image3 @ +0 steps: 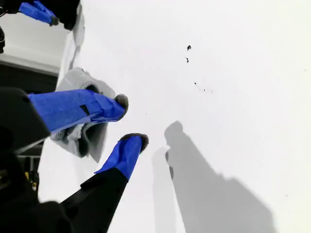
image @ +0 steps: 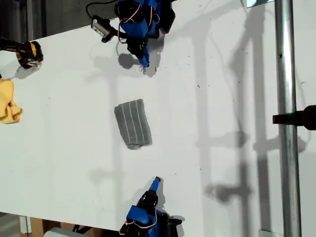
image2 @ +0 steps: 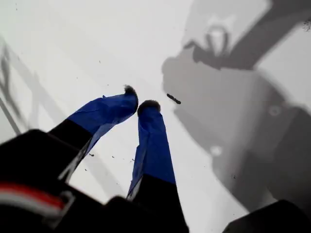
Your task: Grasp corners of a towel and fold twice.
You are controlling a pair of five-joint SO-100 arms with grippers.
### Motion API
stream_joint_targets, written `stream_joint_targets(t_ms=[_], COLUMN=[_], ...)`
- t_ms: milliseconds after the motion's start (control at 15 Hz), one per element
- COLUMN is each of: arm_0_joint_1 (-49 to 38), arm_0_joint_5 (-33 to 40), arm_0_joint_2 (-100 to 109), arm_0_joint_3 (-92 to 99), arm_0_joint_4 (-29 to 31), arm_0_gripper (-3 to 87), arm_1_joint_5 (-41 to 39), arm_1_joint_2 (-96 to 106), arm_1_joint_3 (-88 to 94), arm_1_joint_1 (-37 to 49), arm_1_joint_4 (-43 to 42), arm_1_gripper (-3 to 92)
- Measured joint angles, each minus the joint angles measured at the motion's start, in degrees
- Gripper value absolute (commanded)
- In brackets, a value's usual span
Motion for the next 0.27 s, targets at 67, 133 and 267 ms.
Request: stream_joint_targets(t_ms=[67, 133, 267], arm_0_joint_1=[-0.1, 0.0, 0.0], arm_0_joint_5=[0.0, 0.0, 0.2], arm_0_joint_2=[0.0, 0.0, 0.0], arm_0_joint_3=[0.0, 0.0, 0.0], arm_0_joint_4=[0.0, 0.0, 0.0], arm_0_gripper=[10.4, 10.4, 10.4], arm_1_joint_5=[0.0, 0.0, 0.0], arm_1_joint_2=[0.0, 0.0, 0.0], arm_1_joint_3=[0.0, 0.0, 0.0], arm_1_joint_1=[0.0, 0.0, 0.0], arm_1_joint_4=[0.0, 0.0, 0.0], arm_1_gripper=[6.2, 6.2, 6.2])
